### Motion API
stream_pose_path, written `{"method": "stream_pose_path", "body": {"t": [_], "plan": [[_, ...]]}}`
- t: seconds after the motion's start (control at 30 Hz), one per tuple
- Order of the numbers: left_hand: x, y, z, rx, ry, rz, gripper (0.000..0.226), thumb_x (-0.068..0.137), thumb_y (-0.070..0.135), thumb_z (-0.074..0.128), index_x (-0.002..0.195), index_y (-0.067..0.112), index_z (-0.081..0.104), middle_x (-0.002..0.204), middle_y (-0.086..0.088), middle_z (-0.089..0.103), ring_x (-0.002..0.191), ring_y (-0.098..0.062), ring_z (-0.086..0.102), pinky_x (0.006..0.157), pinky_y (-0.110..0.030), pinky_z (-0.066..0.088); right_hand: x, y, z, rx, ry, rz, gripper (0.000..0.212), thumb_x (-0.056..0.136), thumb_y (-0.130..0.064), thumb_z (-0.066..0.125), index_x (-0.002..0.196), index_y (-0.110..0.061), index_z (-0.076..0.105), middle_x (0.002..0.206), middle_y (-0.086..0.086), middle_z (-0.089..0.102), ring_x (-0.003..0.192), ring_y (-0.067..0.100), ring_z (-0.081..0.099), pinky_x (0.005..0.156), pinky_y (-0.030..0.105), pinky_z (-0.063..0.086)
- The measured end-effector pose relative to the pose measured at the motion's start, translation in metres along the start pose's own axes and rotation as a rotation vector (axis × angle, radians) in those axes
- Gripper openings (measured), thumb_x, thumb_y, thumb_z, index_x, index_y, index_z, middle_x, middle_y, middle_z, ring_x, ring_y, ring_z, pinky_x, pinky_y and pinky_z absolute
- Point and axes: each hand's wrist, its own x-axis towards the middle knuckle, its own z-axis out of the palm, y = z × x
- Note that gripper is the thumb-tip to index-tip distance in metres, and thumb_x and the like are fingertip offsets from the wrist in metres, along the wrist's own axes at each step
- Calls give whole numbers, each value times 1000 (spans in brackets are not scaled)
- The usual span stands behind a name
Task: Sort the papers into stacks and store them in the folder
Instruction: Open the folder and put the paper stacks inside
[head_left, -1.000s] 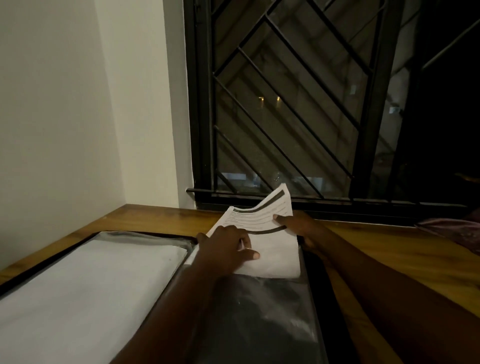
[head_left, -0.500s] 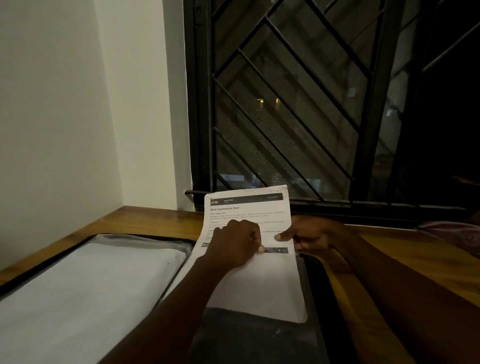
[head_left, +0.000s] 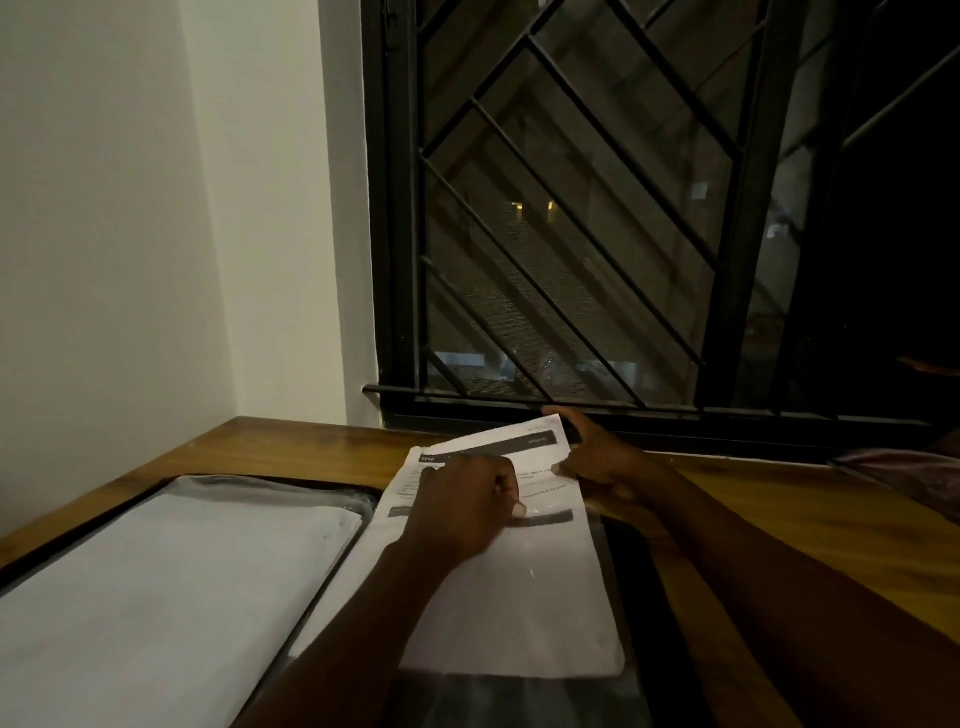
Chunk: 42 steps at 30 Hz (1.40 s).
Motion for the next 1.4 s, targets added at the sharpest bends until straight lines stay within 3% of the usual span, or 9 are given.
{"method": "stream_pose_path", "body": {"t": [0.13, 0.27, 0.37, 0.5, 0.73, 0.83, 1.03, 1.17, 1.4], "plan": [[1, 2, 2, 2, -58, -27, 22, 87, 28, 71, 71, 30, 56, 87, 11, 61, 87, -6, 54, 90, -28, 45, -6, 4, -15, 137, -245, 119, 76, 81, 16, 58, 138, -30, 39, 121, 6, 59, 111, 26, 58, 73, 35, 58], [0, 4, 1, 26, -112, -22, 13, 88, 25, 69, 79, 24, 60, 93, 6, 66, 89, -7, 57, 93, -29, 47, 1, 3, -7, -152, 95, -98, 54, 83, -4, 67, 129, -27, 50, 123, -1, 52, 109, 20, 55, 89, 35, 52], [-2, 4, 0, 71, -122, -8, 7, 90, 26, 67, 86, 22, 63, 97, 5, 65, 95, -10, 56, 99, -35, 43, 4, -1, 4, -213, 220, -187, 25, 90, -7, 60, 112, -17, 66, 121, 3, 62, 104, 14, 57, 80, 22, 49], [2, 2, 1, 46, -94, -4, 6, 89, 25, 67, 89, 19, 68, 104, 2, 69, 98, -13, 59, 95, -31, 45, -6, -6, 5, -315, 119, -174, 20, 90, -8, 61, 106, -15, 70, 113, 0, 65, 106, 15, 58, 87, 25, 46], [2, 0, -2, 128, 42, 65, 23, 84, 22, 70, 67, 29, 55, 109, 11, 60, 112, -12, 48, 106, -46, 37, -32, -8, -2, -294, -243, -128, 9, 84, -15, 68, 91, -21, 69, 107, 2, 67, 104, 21, 61, 89, 34, 51], [2, -2, 3, 72, 35, 44, 14, 87, 23, 65, 74, 24, 62, 84, 9, 64, 92, -13, 56, 98, -48, 44, -38, -6, 3, -289, -173, -177, 9, 86, -12, 66, 91, -20, 69, 96, -7, 64, 99, 14, 59, 81, 25, 48], [-4, -1, 7, -9, 97, 18, 17, 87, 26, 66, 71, 25, 61, 79, 7, 69, 85, -12, 61, 97, -47, 45, -44, 11, 11, -145, -84, -276, 9, 88, -14, 63, 92, -18, 70, 95, -9, 68, 90, 9, 62, 76, 24, 50], [-6, -4, 9, 16, 178, 34, 21, 91, 21, 58, 71, 27, 57, 74, 8, 63, 82, -13, 57, 96, -45, 44, -44, 25, 22, -101, 17, -294, 21, 86, -41, 65, 80, -22, 71, 80, 0, 70, 75, 16, 64, 73, 35, 53], [-10, -1, 10, 148, 172, 47, 23, 81, 16, 69, 83, 31, 52, 82, 11, 60, 89, -14, 55, 92, -33, 32, -53, 29, 31, -162, 53, -368, 45, 90, -44, 58, 70, -5, 65, 56, -2, 51, 55, 8, 46, 56, 22, 37]]}}
